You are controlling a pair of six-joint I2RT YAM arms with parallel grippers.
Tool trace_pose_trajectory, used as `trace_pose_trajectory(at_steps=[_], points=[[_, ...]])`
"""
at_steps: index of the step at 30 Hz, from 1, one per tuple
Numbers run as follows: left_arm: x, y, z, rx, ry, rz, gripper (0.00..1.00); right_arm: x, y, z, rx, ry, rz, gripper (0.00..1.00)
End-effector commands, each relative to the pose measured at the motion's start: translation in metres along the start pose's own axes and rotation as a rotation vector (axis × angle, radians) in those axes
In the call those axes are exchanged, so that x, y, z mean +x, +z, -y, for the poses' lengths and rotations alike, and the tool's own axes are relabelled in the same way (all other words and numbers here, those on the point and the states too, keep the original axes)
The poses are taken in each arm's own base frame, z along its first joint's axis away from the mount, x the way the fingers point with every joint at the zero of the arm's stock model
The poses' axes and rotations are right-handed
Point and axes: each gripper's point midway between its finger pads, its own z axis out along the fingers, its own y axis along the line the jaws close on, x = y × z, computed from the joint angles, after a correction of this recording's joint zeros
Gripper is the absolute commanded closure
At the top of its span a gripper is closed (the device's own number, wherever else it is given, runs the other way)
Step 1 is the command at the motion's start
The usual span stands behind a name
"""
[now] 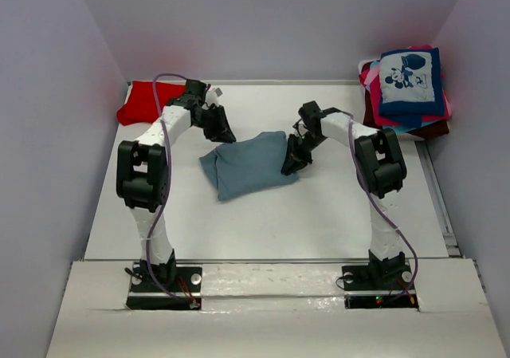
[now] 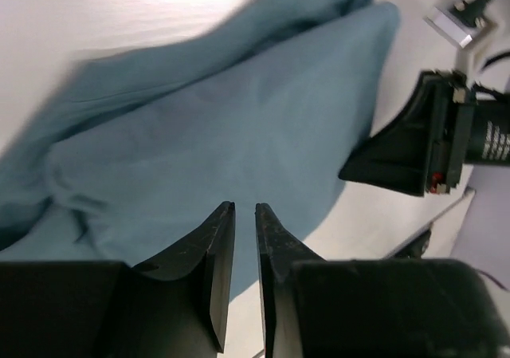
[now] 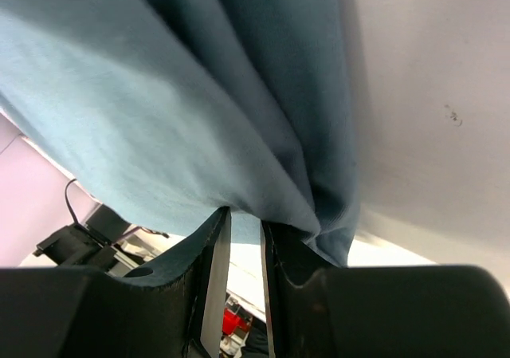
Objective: Fold and stack the t-shirts
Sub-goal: Smooth out wrinkles on the folded tshirt
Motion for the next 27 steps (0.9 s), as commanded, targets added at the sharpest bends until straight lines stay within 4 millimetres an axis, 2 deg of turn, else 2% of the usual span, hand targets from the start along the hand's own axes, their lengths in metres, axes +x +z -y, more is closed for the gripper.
trace_pose_trajectory(at_steps=[1, 2, 3, 6, 8, 13, 19, 22, 24, 27], points=[[0.021, 0.012, 0.067, 0.233, 0.141, -0.096, 0.7, -0.01, -0.018, -0.024, -0.028, -0.061, 0.046, 0.73], [0.033, 0.024, 0.077, 0.252, 0.161, -0.14, 0.7, -0.01, -0.021, -0.026, -0.029, -0.062, 0.047, 0.73], [0.04, 0.028, 0.084, 0.277, 0.171, -0.167, 0.7, -0.011, -0.022, -0.027, -0.03, -0.066, 0.05, 0.72], [0.052, 0.042, 0.105, 0.344, 0.185, -0.213, 0.68, -0.01, -0.023, -0.028, -0.033, -0.064, 0.049, 0.73], [0.057, 0.054, 0.104, 0.348, 0.166, -0.245, 0.68, -0.009, -0.024, -0.03, -0.04, -0.063, 0.048, 0.73], [0.063, 0.071, 0.089, 0.308, 0.139, -0.278, 0.67, 0.0, -0.033, -0.037, -0.076, -0.062, 0.045, 0.72], [0.063, 0.087, 0.072, 0.238, 0.118, -0.281, 0.66, 0.009, -0.031, -0.039, -0.114, -0.046, 0.028, 0.72], [0.066, 0.097, 0.052, 0.149, 0.091, -0.287, 0.66, 0.01, -0.027, -0.037, -0.125, -0.043, 0.022, 0.71], [0.069, 0.104, 0.041, 0.107, 0.075, -0.295, 0.66, 0.014, -0.015, -0.032, -0.112, -0.038, -0.007, 0.71], [0.072, 0.109, 0.032, 0.071, 0.061, -0.301, 0.67, 0.014, -0.007, -0.027, -0.11, -0.018, -0.031, 0.72]])
